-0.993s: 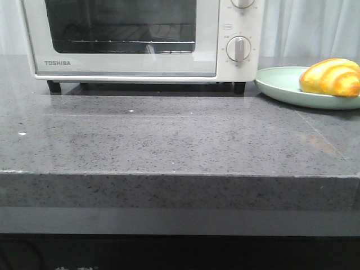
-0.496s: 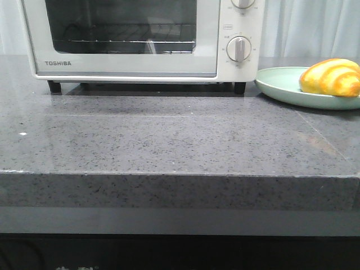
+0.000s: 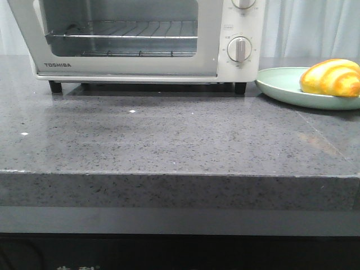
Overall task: Put bread in oven
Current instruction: 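Pull the oven door down and open with the left gripper, then lower the open right gripper over the croissant on the green plate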
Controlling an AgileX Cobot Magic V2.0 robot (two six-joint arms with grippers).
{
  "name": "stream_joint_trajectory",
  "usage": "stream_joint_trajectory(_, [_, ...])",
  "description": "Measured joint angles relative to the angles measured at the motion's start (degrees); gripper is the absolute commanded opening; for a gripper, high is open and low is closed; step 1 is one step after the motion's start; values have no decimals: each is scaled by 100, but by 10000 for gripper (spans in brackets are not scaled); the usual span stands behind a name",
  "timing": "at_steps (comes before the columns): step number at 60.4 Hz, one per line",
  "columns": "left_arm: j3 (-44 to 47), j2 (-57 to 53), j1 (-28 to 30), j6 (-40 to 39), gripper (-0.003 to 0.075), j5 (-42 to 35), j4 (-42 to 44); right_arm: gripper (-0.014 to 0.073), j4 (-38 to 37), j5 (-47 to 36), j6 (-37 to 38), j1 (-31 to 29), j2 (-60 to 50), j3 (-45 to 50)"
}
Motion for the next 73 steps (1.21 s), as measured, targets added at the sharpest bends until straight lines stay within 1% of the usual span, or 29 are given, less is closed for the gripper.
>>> stream_joint_trajectory(15, [930, -486, -267, 0, -21, 281, -202, -59, 0, 0, 0, 0, 0, 0])
stream_joint_trajectory(27, [1629, -459, -330, 0, -21, 397, -453, -59, 0, 0, 0, 0, 0, 0])
stream_joint_trajectory(35, [1973, -384, -306, 0, -21, -23, -469, -59, 0, 0, 0, 0, 0, 0])
stream_joint_trajectory(45, [2030, -409, -306, 0, -21, -234, -482, -59, 0, 0, 0, 0, 0, 0])
stream_joint_trajectory(52, [2051, -689, -260, 0, -21, -520, -482, -59, 0, 2, 0, 0, 0, 0])
stream_joint_trajectory(61, [2051, -1270, 69, 0, -21, -882, -482, -59, 0, 94, 0, 0, 0, -2])
stream_joint_trajectory(67, [2077, -1642, 553, 0, -21, -952, -482, -59, 0, 237, 0, 0, 0, -2])
stream_joint_trajectory(73, [2258, -2102, 1165, 0, -21, -1000, -458, -59, 13, 332, 22, 0, 0, -2])
